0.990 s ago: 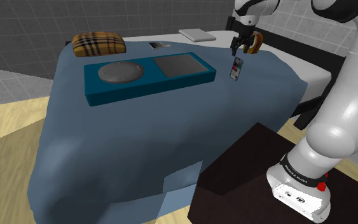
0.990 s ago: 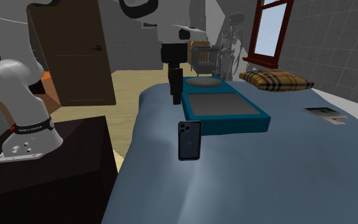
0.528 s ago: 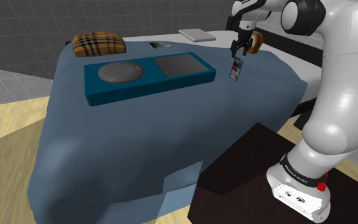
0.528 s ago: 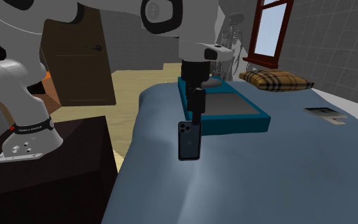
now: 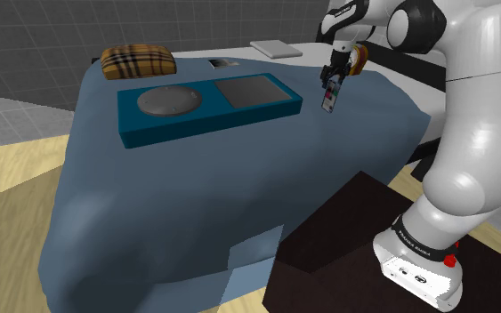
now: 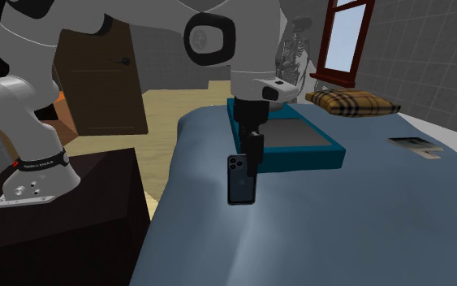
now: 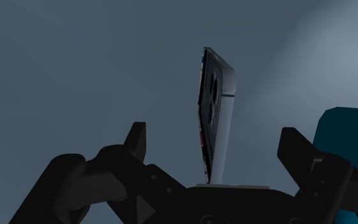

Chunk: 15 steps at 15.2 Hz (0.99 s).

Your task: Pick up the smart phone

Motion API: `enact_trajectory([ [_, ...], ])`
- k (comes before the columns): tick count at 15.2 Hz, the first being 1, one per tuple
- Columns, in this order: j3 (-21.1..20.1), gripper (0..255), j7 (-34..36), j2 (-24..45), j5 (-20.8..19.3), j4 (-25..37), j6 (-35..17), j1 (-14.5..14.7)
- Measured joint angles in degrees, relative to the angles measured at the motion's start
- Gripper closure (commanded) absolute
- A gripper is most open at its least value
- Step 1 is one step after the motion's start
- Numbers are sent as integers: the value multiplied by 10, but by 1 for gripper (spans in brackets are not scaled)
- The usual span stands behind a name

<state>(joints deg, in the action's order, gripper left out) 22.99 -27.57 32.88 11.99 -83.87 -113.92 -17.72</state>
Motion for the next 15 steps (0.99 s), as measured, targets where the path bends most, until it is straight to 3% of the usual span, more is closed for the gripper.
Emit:
enact_trajectory([
  [1, 0, 255, -1, 1, 0, -1, -2, 0],
  [15, 1, 255, 1, -3, -2, 12, 14, -1],
])
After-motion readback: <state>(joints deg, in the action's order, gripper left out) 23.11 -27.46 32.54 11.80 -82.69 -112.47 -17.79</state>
